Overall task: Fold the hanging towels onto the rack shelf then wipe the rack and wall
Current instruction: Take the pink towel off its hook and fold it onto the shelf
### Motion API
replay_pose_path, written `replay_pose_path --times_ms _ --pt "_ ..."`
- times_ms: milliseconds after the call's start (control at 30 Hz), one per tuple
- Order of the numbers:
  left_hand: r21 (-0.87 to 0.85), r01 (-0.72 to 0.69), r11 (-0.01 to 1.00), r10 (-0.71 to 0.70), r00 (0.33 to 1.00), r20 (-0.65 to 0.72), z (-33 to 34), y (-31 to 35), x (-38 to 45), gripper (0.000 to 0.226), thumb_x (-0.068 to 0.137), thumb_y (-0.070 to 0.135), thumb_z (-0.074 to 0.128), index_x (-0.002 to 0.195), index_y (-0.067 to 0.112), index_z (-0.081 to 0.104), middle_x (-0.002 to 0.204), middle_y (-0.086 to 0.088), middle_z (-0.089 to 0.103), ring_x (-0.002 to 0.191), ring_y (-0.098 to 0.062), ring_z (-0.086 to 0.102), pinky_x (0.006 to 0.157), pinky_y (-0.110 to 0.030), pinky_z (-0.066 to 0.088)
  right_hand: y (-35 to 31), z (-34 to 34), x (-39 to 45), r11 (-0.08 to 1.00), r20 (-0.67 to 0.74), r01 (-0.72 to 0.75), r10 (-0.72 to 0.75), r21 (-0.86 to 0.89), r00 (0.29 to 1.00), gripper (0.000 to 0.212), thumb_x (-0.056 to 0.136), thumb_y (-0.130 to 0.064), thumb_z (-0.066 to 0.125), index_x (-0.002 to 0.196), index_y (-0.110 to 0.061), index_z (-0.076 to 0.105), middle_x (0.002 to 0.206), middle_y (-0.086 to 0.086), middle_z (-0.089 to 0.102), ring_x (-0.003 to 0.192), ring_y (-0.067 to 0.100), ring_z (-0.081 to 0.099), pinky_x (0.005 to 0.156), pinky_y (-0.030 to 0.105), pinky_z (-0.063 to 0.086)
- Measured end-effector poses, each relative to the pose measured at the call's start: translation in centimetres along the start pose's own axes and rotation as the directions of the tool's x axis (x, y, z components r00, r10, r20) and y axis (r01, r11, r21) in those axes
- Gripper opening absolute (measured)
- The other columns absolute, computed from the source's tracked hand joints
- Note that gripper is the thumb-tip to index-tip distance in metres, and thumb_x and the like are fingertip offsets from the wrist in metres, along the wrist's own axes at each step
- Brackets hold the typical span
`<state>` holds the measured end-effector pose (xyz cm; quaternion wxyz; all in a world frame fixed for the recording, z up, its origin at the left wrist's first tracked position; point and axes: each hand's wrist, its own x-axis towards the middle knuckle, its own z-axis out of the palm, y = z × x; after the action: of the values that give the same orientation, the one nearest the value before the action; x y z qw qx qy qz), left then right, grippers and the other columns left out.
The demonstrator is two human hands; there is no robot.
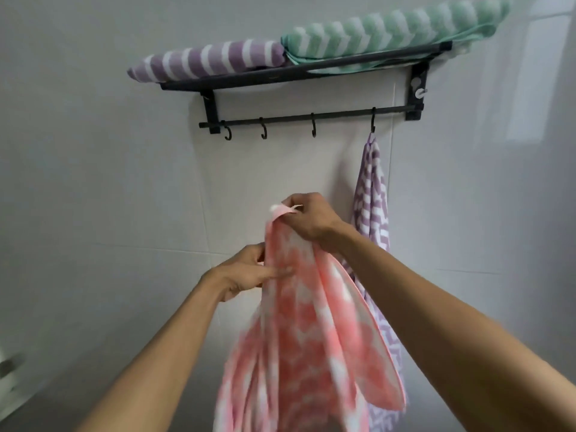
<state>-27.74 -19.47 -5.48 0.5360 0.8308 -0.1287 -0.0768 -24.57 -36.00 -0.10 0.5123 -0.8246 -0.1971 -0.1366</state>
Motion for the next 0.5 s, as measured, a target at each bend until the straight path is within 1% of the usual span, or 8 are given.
replay_pose_path --times_ms 67,133,167,233,300,367,433,500 --pt "-0.036 -0.036 0.999 0.032 0.993 -0.113 0.0 0.0 -0.2 0.027 0.088 0.029 0.077 0.109 0.011 0.075 0.104 -0.006 0.078 0.098 -0.023 0.074 0.095 -0.041 0.057 -1.2 -0.4 -0.9 0.994 0.071 0.027 -0.02 -0.107 0.997 0.012 0.082 -0.027 0.08 0.089 -0.019 0.073 0.079 0.003 0.072 0.065 0.016 0.061 0.068 0.031 0.054" --pt "-0.029 -0.064 0.998 0.057 0.979 -0.195 -1.2 -0.3 -0.5 0.016 0.091 0.026 0.073 0.099 0.013 0.078 0.101 -0.006 0.078 0.098 -0.025 0.073 0.095 -0.039 0.054 -1.8 -1.2 -2.0 0.984 0.188 0.028 0.006 -0.178 0.982 0.024 0.075 -0.025 0.088 0.092 -0.017 0.073 0.081 0.003 0.072 0.065 0.014 0.059 0.067 0.027 0.051" --pt "-0.041 -0.083 0.996 0.071 0.968 -0.239 -1.9 -0.3 -0.7 0.012 0.091 0.022 0.072 0.096 0.013 0.078 0.1 -0.008 0.077 0.096 -0.026 0.071 0.092 -0.039 0.053 -1.6 -1.7 -2.4 0.96 0.256 0.02 0.055 -0.28 0.965 0.03 0.071 -0.026 0.09 0.093 -0.017 0.072 0.084 0.002 0.071 0.067 0.013 0.06 0.067 0.026 0.051" --pt "-0.129 -0.129 0.983 0.08 0.94 -0.333 -3.5 -0.4 -2.1 0.009 0.091 0.011 0.069 0.093 0.011 0.077 0.093 -0.01 0.077 0.085 -0.024 0.071 0.084 -0.038 0.056 -0.2 -2.4 -3.8 0.817 0.331 0.006 0.226 -0.576 0.916 0.031 0.069 -0.027 0.092 0.092 -0.021 0.072 0.085 -0.001 0.071 0.073 0.015 0.064 0.068 0.026 0.053" --pt "-0.228 -0.171 0.958 0.051 0.891 -0.452 -5.4 -0.2 -3.9 0.01 0.091 0.008 0.067 0.085 0.01 0.074 0.075 -0.005 0.076 0.066 -0.018 0.07 0.069 -0.03 0.057 2.1 -2.5 -5.4 0.694 0.3 -0.058 0.383 -0.717 0.874 0.021 0.074 -0.026 0.087 0.089 -0.018 0.075 0.086 0.005 0.073 0.077 0.026 0.069 0.065 0.032 0.058" --pt "-0.28 -0.197 0.939 0.023 0.853 -0.522 -7.6 -0.7 -5.4 0.011 0.089 0.008 0.067 0.079 0.009 0.071 0.068 -0.006 0.071 0.058 -0.018 0.067 0.062 -0.027 0.055 4.1 -2.2 -7.5 0.695 0.231 -0.208 0.482 -0.689 0.845 0.008 0.086 -0.026 0.075 0.087 -0.019 0.073 0.085 0.009 0.068 0.075 0.034 0.069 0.052 0.03 0.055" --pt "-0.3 -0.174 0.938 -0.008 0.853 -0.521 -9.3 -1.7 -6.7 0.01 0.088 0.007 0.066 0.079 0.006 0.069 0.072 -0.011 0.068 0.062 -0.023 0.065 0.064 -0.03 0.053 5.0 -1.3 -9.4 0.73 0.128 -0.395 0.546 -0.558 0.828 0.019 0.095 -0.029 0.062 0.094 -0.012 0.071 0.084 0.01 0.061 0.069 0.029 0.061 0.047 0.029 0.053" --pt "-0.318 -0.124 0.94 -0.043 0.881 -0.471 -10.7 -3.4 -7.9 0.008 0.088 0.008 0.065 0.082 0.004 0.069 0.077 -0.014 0.069 0.066 -0.026 0.065 0.071 -0.036 0.053 4.6 0.1 -10.5 0.787 -0.011 -0.482 0.518 -0.385 0.855 0.029 0.097 -0.029 0.054 0.095 -0.004 0.068 0.078 0.009 0.058 0.064 0.024 0.057 0.045 0.026 0.048"
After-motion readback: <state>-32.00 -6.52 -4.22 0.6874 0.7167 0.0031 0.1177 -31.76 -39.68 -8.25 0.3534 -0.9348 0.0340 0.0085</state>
